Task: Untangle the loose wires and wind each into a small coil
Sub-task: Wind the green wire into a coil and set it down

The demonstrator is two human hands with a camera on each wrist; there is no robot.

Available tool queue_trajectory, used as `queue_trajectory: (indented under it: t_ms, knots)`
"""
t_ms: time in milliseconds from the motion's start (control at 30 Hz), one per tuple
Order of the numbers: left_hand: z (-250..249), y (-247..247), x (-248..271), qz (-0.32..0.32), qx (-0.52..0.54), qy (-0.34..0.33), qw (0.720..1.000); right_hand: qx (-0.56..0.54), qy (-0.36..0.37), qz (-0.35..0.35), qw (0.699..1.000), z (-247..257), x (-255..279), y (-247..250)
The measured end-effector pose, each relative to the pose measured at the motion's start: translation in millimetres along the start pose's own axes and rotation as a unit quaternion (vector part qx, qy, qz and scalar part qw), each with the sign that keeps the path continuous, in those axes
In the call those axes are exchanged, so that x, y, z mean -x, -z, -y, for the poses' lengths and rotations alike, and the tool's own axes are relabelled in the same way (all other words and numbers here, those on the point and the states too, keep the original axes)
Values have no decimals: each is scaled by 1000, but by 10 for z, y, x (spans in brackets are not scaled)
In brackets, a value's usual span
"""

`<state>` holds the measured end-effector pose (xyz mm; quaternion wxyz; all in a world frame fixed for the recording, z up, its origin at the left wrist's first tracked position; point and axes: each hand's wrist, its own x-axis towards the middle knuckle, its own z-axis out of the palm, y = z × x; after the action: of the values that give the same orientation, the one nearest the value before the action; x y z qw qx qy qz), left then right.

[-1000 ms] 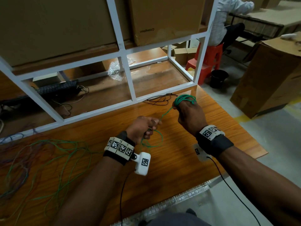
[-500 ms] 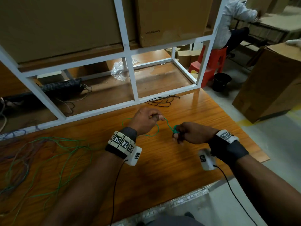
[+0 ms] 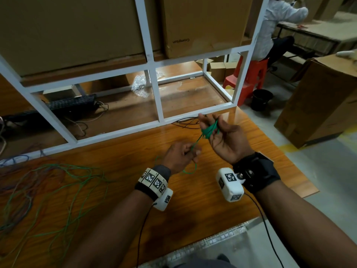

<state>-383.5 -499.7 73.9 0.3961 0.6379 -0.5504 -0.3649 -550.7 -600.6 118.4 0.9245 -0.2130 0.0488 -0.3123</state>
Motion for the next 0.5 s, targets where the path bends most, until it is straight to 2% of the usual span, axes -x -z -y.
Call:
queue_trajectory:
  t_ms: [67, 100, 133, 167, 233, 267, 300, 333, 367, 400, 500]
  knots:
    - [61, -64, 72, 8, 14, 21, 1000, 80, 88, -94, 988, 51, -94, -13]
    - [94, -80, 100, 4, 26, 27, 999, 178, 129, -133, 966, 66, -131, -8]
    - [119, -85, 128, -4, 38, 30, 999, 311, 160, -158, 923, 72, -152, 9]
    - [132, -79, 157, -12, 49, 33, 998, 462, 178, -170, 852, 66, -165, 72]
    - [129, -32, 199, -24, 61, 31, 997, 719, 162, -147, 660, 36, -156, 253]
    - [104, 6, 225, -26, 65, 22, 997, 798, 135, -118, 575, 18, -146, 343]
    - [78, 56, 249, -24, 73, 16, 997, 849, 107, -81, 511, -6, -128, 406]
    - [54, 112, 274, -17, 83, 14, 996, 880, 77, -42, 467, -29, -107, 470]
    - [47, 171, 298, -5, 95, 16, 995, 898, 53, -4, 437, -51, -87, 492]
    - [53, 224, 318, 10, 101, 19, 995, 906, 35, 30, 421, -65, -66, 495]
    - [104, 336, 341, 14, 10, 16, 1000, 909, 14, 72, 411, -74, -6, 449]
